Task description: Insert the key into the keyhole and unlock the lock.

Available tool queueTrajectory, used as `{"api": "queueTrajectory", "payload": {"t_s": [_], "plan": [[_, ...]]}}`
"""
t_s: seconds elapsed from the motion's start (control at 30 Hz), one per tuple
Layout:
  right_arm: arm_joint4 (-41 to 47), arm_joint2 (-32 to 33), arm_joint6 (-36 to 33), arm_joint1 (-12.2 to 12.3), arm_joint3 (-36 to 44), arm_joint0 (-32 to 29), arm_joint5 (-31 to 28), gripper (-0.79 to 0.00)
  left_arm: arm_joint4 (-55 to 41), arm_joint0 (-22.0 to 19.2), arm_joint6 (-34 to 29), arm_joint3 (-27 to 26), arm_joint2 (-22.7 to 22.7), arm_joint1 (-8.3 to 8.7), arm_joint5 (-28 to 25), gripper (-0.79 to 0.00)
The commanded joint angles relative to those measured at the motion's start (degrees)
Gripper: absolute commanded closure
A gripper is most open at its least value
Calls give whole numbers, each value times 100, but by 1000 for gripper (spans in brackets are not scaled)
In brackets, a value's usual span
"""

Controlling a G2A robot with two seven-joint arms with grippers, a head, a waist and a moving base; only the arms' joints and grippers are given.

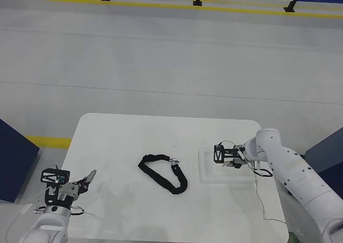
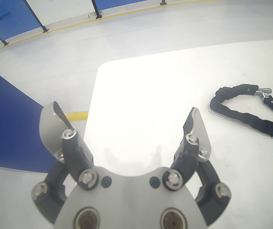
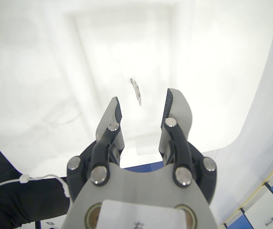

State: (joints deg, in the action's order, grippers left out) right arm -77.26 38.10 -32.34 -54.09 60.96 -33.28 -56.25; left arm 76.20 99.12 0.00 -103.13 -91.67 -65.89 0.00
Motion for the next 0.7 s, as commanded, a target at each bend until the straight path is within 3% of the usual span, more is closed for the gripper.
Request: {"api": "queueTrajectory", "payload": {"t_s": [0.0,0.43,0.67], "plan": [[-65,-59,52,-42,-93,22,31,-372,0,0,0,0,0,0,0,-785],[-309,-303,287,-267,-545,119,80,-323,0,0,0,0,0,0,0,-785],[-376,-345,335,-329,-606,118,8,-185,0,0,0,0,0,0,0,-785]]}}
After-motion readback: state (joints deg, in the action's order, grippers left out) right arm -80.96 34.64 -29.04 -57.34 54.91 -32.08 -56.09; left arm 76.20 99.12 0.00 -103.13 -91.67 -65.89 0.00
